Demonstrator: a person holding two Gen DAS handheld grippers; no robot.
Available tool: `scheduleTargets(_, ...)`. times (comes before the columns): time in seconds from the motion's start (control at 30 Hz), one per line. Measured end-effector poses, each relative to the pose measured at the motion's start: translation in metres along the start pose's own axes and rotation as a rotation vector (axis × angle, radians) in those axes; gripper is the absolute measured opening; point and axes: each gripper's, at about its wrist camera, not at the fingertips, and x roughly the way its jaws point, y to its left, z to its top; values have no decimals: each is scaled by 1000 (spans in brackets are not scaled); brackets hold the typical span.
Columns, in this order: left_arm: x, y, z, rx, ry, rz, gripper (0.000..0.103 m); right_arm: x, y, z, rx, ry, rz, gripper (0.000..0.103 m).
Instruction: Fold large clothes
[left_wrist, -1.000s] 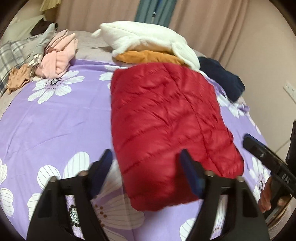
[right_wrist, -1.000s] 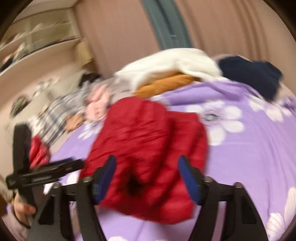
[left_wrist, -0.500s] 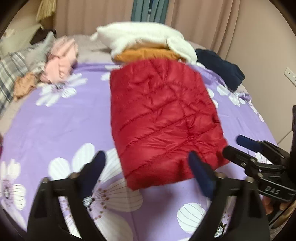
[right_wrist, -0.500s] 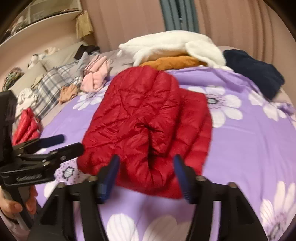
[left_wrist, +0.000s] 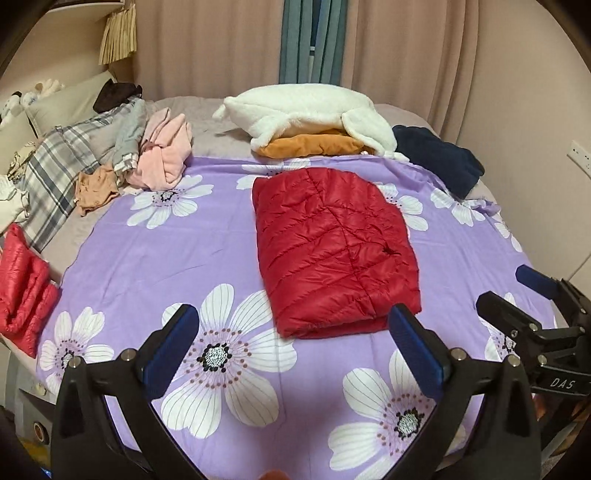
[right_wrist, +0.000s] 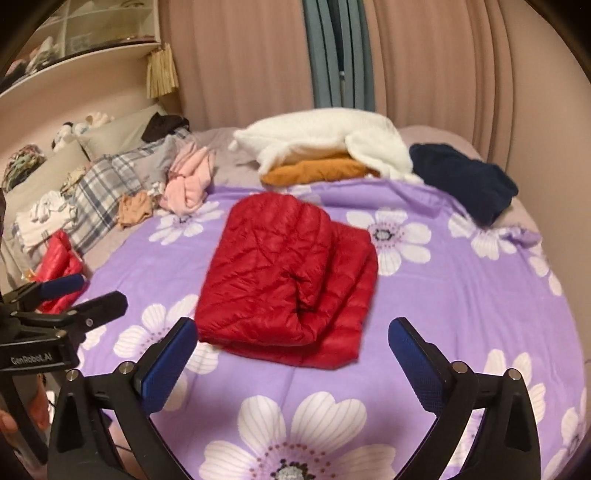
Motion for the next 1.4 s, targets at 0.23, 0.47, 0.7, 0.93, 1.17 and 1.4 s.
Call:
scheduleTargets(0.23,-1,0,-15,-15,31,59,103,-2,8,-9,-11,18,-40,102)
scheduleTargets(0.47,-3,-6,-21,9,39,98,103,-7,13,-14,-11,28,-37,102)
scheduleTargets(0.7,-8,-9,-21,14,34,74,103,-9,14,-15,-4,28,-43,102)
scheduleTargets(0.93,-10,-10,-21,16,30,55,103,-9,14,-15,-4,29,-47,102)
scheduleTargets(1.17,-10,-10,-21,13,27,55,103,-9,14,-13,-7,28,-43,102)
scheduleTargets(1.4,-11,-10,-16,5,21,59,103,-9,14,-12,-7,28,-44,102)
